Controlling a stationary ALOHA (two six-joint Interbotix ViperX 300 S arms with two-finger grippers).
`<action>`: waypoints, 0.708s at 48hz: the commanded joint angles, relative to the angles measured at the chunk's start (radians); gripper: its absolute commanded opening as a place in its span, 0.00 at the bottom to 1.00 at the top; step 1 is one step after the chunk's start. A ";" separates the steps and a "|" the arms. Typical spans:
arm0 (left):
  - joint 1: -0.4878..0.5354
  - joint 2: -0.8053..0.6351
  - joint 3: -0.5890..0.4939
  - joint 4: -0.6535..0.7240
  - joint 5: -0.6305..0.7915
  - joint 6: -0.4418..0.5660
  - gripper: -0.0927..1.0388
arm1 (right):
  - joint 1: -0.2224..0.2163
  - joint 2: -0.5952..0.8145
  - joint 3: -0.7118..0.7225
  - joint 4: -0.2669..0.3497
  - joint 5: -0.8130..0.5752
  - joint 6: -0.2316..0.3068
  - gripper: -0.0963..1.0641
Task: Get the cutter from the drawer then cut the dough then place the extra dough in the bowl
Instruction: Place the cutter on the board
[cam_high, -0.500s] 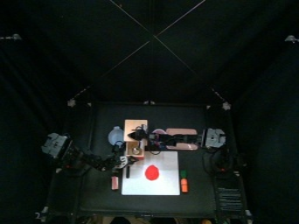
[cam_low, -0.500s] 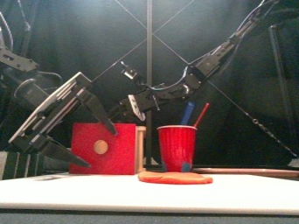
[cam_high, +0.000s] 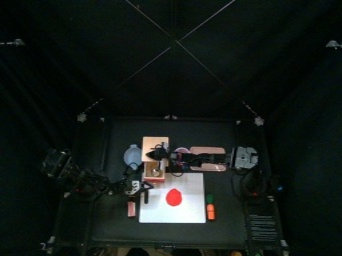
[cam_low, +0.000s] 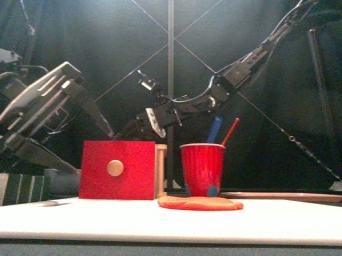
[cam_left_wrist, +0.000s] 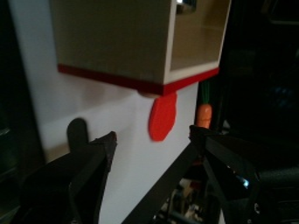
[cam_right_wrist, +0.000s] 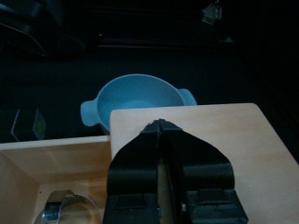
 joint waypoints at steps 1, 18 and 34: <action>-0.006 -0.117 0.052 0.092 0.049 -0.006 0.95 | 0.003 -0.015 -0.018 -0.002 0.002 0.000 0.13; 0.098 -0.471 0.153 0.577 -0.031 0.104 0.95 | 0.018 -0.031 -0.058 -0.006 0.037 0.000 0.13; 0.330 -0.658 0.204 0.827 -0.032 0.311 0.95 | 0.069 -0.166 -0.137 -0.015 0.152 0.003 0.14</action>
